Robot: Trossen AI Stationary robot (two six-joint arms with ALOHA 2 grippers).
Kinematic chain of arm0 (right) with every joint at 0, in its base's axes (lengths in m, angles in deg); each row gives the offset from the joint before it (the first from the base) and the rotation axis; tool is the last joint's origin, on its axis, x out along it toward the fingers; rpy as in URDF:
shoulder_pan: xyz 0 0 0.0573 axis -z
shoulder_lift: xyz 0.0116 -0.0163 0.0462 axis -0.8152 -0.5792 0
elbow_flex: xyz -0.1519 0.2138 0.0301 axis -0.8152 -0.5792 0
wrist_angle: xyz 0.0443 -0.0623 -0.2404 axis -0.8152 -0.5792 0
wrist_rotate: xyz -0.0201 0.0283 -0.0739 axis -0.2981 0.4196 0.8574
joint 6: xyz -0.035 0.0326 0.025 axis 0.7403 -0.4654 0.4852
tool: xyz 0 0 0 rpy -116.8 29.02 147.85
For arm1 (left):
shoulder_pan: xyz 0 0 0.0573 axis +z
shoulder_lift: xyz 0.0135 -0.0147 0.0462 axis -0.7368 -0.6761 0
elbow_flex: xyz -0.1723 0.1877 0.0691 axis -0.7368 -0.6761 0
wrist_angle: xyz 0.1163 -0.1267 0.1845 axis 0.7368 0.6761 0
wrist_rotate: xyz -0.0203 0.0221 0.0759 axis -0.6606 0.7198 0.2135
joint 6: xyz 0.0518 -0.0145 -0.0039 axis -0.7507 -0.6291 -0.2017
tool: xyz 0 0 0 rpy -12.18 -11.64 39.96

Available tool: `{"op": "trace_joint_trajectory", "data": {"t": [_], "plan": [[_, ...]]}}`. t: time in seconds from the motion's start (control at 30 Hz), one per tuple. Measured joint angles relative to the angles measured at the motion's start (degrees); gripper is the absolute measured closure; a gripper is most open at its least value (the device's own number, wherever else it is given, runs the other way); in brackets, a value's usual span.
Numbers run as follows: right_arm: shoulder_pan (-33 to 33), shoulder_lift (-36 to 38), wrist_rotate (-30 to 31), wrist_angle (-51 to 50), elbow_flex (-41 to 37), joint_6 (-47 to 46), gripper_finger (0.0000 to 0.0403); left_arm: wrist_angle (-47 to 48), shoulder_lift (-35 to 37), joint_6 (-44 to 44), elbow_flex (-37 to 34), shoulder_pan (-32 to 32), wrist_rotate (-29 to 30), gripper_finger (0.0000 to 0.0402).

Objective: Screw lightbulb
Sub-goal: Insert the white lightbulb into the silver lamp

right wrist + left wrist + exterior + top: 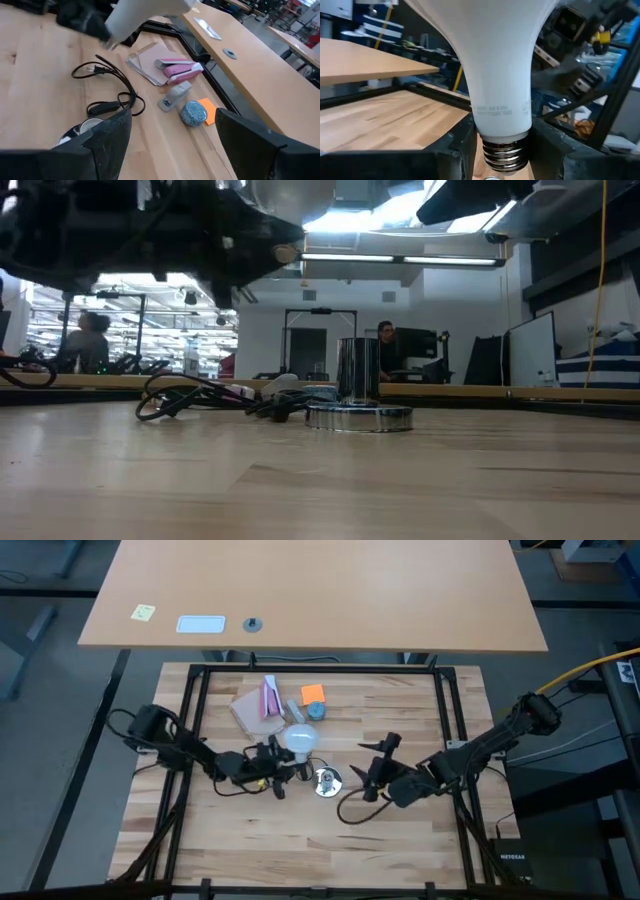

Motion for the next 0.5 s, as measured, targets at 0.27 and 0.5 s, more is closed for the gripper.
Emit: {"op": "trace_joint_trajectory", "data": {"t": [0.27, 0.5], "plan": [[3.65, 0.00, 0.05, 0.06, -0.04, -2.00, 0.0111, -0.46, -9.07, -1.01, 8.77, 1.27, -6.56, 0.0275], [6.54, 0.00, 0.05, -0.15, -0.07, -1.93, 0.0111, -0.50, -14.07, 1.42, 11.39, 1.23, -7.31, 0.0275]]}}
